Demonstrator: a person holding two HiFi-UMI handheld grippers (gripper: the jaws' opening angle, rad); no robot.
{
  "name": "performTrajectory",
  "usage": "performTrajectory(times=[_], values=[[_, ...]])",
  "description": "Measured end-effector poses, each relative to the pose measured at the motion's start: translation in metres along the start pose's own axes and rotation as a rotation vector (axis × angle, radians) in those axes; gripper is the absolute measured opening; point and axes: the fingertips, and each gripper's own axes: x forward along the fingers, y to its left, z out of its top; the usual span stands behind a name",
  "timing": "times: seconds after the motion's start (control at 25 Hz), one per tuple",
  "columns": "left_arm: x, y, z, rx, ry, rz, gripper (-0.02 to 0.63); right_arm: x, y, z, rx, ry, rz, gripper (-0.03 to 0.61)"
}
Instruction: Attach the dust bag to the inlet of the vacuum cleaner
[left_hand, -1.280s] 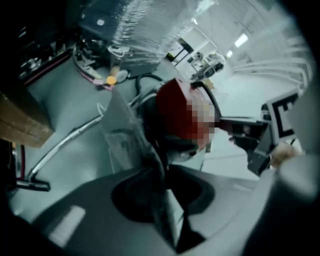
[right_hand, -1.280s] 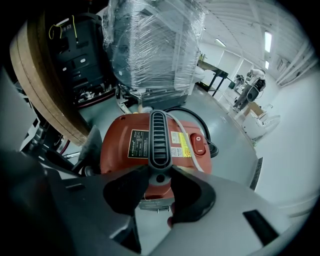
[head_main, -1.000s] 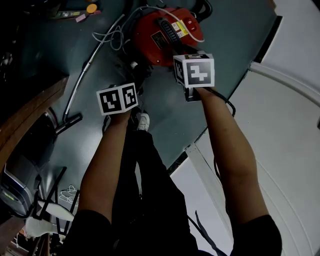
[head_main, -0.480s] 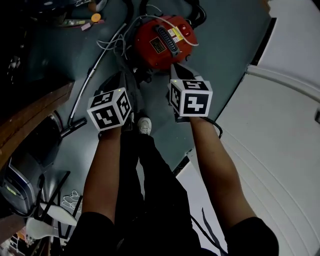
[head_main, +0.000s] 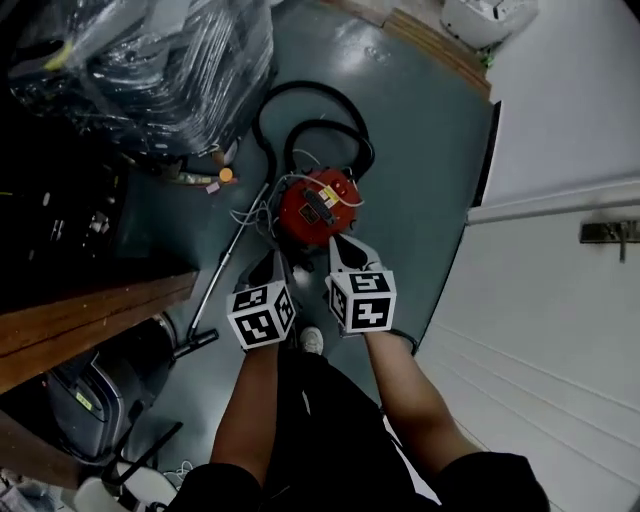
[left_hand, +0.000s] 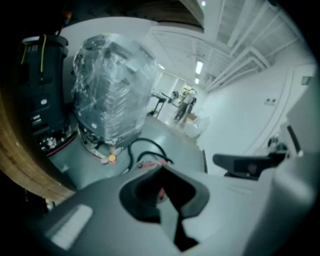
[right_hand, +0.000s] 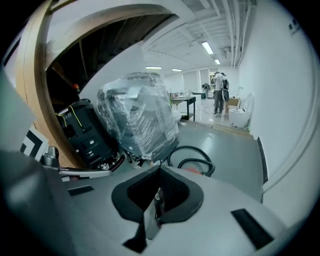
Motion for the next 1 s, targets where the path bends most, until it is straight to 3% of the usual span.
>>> performTrajectory(times=[0.16,0.32,0.48,0.76,1.0], values=[[-0.046,-0.038,0.072,0.068,-0.086,-0.014,0.000,-0.054,0.016,0.062,0.014,-0.113,0.018,-0.002],[-0.096,-0.079,0.127,0.120,-0.172,-0.059,0.000,-0.114,0.044,0.092,0.046,-0.178,0.078,-0.002],[-0.139,-0.113,0.172,0.175,-0.256,-0.101,0.000,-0.161,0.059,0.131,0.015,-0.292,0.051,-0.002],[-0.202,-0.169,0.220,0.303,-0.371,-0.145,0.000,-0.240,0.057,0.220,-0.030,-0.530,0.015,-0.002],[-0.230,-0.204,0.246,0.367,-0.434,-0.174,0.000,-0.285,0.048,0.247,-0.019,-0.634,-0.014,-0.002]])
